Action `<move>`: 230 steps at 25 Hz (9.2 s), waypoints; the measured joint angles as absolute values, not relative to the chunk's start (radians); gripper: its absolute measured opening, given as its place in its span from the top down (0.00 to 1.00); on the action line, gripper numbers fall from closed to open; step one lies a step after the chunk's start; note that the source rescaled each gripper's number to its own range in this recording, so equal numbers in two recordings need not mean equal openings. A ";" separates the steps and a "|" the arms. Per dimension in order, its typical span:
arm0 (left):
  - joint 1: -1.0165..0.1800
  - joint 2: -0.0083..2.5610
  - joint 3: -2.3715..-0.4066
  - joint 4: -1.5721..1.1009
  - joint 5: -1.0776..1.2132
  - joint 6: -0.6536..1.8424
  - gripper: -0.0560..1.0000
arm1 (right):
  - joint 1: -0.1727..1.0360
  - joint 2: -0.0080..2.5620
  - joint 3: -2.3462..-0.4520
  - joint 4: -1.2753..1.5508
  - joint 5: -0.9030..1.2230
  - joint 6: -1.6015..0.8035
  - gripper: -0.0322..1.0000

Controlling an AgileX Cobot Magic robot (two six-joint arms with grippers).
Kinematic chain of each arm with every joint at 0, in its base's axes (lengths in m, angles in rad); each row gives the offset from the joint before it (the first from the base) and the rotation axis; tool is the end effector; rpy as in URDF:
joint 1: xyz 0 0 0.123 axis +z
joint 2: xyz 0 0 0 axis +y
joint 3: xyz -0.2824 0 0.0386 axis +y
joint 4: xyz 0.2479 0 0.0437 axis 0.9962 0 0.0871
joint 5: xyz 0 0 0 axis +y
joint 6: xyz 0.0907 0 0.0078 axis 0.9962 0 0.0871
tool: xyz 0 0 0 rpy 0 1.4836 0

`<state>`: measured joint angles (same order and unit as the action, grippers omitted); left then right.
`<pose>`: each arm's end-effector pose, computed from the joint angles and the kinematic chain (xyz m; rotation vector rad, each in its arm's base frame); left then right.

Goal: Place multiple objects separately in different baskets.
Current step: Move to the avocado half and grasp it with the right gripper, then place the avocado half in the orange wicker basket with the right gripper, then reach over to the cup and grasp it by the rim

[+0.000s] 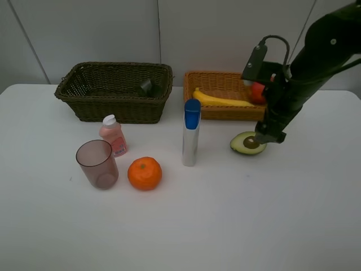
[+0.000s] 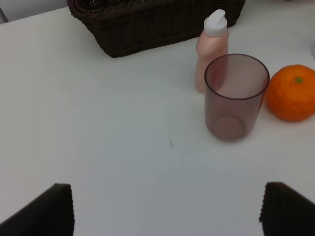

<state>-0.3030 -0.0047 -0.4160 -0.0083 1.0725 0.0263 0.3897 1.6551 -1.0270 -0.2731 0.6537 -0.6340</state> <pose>0.0024 -0.0014 0.2526 0.3509 2.1113 -0.1725 0.3044 0.1088 0.2079 -1.5777 2.2827 -0.3502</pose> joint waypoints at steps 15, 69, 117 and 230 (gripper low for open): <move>-0.303 -0.005 -0.416 -0.008 1.073 0.026 0.00 | 0.424 1.775 -1.026 -0.304 0.555 -0.700 0.00; -0.303 -0.005 -0.416 -0.008 1.073 0.026 0.00 | 0.362 1.966 -1.029 -0.293 0.461 -0.700 0.53; -0.303 -0.005 -0.416 -0.008 1.073 0.026 0.00 | 0.362 1.759 -1.252 -0.393 0.736 -0.740 0.53; -0.303 -0.005 -0.416 -0.008 1.073 0.026 0.00 | 0.302 1.923 -1.601 -0.276 0.529 -0.343 0.15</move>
